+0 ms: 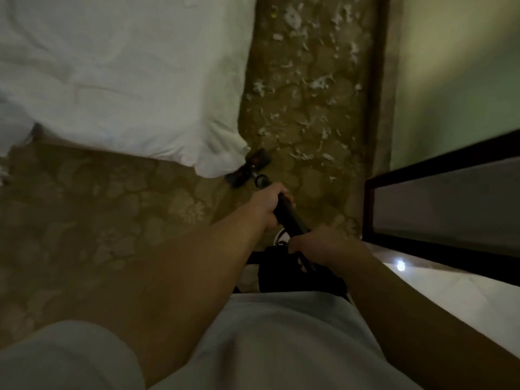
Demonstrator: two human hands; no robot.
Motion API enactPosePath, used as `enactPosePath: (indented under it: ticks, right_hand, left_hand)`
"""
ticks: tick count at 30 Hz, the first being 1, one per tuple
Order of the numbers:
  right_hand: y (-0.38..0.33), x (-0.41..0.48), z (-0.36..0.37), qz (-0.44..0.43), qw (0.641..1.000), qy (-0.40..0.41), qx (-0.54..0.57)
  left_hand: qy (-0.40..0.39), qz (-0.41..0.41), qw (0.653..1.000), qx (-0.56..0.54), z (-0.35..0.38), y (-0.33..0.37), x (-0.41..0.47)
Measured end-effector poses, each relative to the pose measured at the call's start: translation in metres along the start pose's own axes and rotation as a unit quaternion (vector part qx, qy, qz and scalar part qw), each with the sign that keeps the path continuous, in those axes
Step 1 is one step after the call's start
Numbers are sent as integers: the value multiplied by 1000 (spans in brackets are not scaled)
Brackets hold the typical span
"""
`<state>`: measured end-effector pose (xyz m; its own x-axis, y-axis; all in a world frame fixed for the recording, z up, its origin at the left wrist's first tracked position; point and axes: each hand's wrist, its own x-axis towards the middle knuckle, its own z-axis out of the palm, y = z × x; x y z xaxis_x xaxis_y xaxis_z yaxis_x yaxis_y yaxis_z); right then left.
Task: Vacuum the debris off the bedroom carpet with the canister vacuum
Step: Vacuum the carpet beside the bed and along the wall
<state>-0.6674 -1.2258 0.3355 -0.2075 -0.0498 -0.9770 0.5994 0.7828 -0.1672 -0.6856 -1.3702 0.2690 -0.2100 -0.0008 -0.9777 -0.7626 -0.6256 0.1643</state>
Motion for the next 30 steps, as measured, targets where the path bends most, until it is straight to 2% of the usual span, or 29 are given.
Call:
enactPosePath:
  ticks: [4, 11, 23, 30]
  right_hand:
    - [29, -1, -33, 0, 998, 16, 68]
    - [69, -30, -49, 8, 980, 51, 192]
    - [69, -50, -83, -7, 974, 32, 223]
    - [72, -62, -102, -5, 961, 54, 271]
  left_hand:
    - [-7, -23, 999, 33, 46, -7, 0]
    - [-38, -67, 991, 113, 101, -28, -11]
    - [-50, -66, 988, 134, 133, -24, -24]
    - [-85, -51, 974, 204, 171, -17, -29]
